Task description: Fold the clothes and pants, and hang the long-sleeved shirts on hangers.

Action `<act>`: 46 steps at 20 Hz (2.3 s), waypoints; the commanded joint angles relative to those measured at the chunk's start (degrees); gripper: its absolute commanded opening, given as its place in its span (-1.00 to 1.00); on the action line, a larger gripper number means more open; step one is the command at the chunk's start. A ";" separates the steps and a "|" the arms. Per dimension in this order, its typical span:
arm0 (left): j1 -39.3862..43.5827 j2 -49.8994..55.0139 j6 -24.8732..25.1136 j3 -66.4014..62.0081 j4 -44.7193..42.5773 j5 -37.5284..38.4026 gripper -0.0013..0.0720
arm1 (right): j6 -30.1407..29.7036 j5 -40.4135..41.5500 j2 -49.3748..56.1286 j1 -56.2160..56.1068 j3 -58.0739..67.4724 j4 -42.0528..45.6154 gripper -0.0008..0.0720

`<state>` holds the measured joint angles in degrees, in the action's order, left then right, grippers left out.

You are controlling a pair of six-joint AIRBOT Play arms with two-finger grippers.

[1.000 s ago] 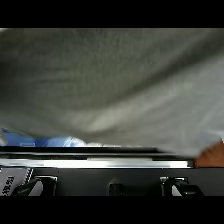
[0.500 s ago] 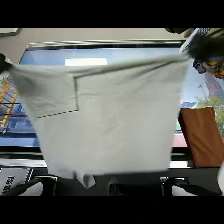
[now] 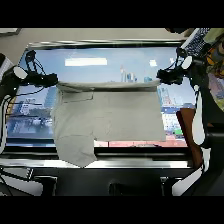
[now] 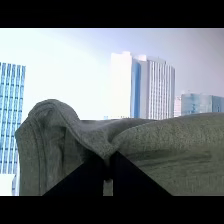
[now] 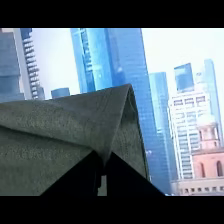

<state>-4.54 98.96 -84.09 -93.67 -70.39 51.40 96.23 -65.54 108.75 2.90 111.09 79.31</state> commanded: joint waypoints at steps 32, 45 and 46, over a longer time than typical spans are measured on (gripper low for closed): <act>-16.52 -26.64 -2.89 37.48 -3.34 28.72 0.63 | -12.17 -23.67 -13.49 15.78 -21.92 -13.51 0.16; -24.28 -46.88 3.17 72.04 13.27 18.60 0.41 | -15.56 -15.74 -30.42 16.48 -44.04 -19.41 0.16; -24.26 -46.60 3.19 72.26 13.62 18.14 0.41 | -15.56 -15.72 -30.69 16.48 -44.04 -20.09 0.16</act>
<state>-28.60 52.69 -82.46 -23.05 -59.99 71.96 80.99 -81.34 79.29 19.33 67.68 61.45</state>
